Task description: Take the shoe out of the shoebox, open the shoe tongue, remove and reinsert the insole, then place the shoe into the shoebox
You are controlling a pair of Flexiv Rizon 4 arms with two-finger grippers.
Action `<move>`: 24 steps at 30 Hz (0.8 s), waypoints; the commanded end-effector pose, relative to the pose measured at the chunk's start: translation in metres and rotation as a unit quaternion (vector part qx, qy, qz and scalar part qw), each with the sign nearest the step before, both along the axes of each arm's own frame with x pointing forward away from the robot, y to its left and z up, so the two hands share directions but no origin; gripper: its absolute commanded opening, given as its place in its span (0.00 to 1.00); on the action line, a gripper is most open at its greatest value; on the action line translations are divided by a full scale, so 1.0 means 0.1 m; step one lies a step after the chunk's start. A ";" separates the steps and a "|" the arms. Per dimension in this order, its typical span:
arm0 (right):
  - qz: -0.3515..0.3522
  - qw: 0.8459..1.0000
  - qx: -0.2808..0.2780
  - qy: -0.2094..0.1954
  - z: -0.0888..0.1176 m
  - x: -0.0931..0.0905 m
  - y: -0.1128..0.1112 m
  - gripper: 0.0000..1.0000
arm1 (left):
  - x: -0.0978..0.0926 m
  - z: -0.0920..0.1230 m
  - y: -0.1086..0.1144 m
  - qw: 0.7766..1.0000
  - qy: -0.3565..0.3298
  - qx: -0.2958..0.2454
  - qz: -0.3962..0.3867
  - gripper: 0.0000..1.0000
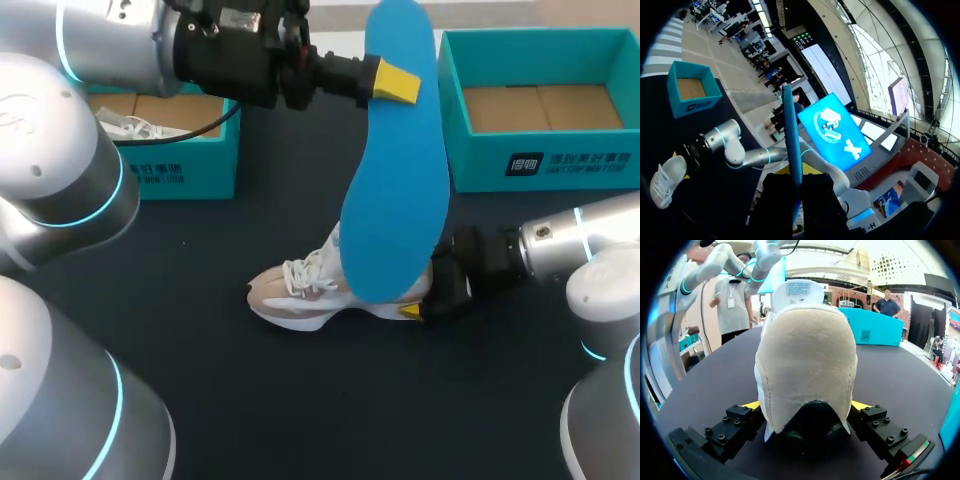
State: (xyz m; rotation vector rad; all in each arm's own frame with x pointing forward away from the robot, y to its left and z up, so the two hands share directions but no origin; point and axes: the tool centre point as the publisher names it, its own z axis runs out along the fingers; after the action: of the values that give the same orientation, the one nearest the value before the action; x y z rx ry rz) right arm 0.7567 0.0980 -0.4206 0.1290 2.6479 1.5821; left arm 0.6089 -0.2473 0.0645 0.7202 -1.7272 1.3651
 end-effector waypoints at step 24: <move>-0.026 0.993 -0.108 0.037 0.44 -0.17 -0.43 1.00 | -0.01 -0.01 -0.01 1.000 0.000 -0.001 0.001 0.00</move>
State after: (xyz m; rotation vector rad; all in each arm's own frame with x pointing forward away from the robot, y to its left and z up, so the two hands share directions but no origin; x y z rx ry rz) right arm 0.7440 0.0618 -0.3945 0.2441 2.7685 1.3796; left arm 0.6087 -0.2472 0.0644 0.7203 -1.7271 1.3653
